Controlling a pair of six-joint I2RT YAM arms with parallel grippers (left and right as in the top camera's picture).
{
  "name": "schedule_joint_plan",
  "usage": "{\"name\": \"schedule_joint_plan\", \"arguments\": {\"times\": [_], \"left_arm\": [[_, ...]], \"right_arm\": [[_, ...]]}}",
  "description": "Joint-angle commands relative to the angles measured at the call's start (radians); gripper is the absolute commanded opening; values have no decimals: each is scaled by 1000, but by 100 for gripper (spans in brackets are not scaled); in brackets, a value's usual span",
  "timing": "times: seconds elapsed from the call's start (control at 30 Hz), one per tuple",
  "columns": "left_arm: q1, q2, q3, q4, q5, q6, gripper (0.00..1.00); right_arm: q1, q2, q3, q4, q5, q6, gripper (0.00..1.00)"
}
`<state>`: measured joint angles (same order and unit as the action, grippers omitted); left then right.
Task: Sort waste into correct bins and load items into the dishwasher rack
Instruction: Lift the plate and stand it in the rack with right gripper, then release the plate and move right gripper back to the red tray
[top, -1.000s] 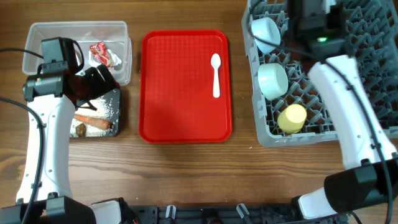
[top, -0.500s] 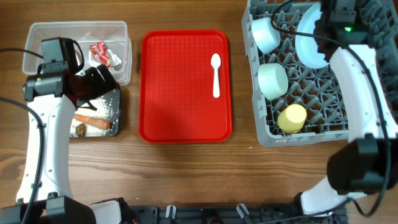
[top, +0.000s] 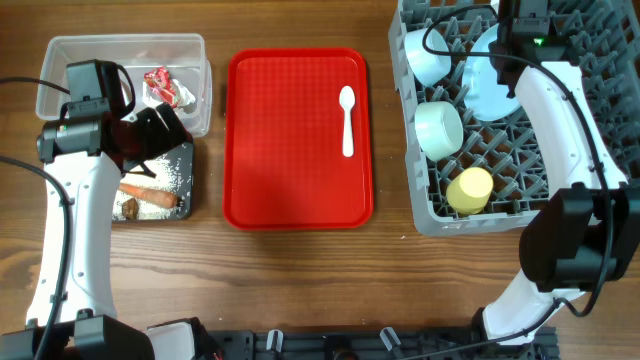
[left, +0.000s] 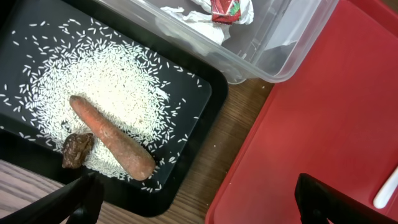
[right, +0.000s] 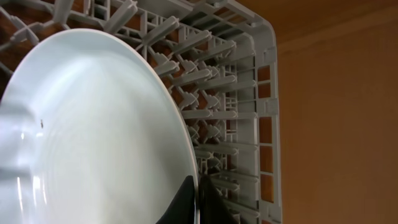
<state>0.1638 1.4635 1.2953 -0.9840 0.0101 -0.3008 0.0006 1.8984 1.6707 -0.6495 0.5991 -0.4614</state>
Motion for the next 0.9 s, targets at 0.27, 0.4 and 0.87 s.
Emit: {"name": "schedule_joint_plan", "arguments": {"times": [0.27,0.4,0.87], "left_arm": [[4,6,18,3,8,2,100],[4,7,18,3,8,2,100],[4,6,18,3,8,2,100]], "right_arm": [[24,-37,6,11,-33,185,100],[26,-120,9,3,-96,237,100],[47,-331,-4,-73,-1037,636,100]]}}
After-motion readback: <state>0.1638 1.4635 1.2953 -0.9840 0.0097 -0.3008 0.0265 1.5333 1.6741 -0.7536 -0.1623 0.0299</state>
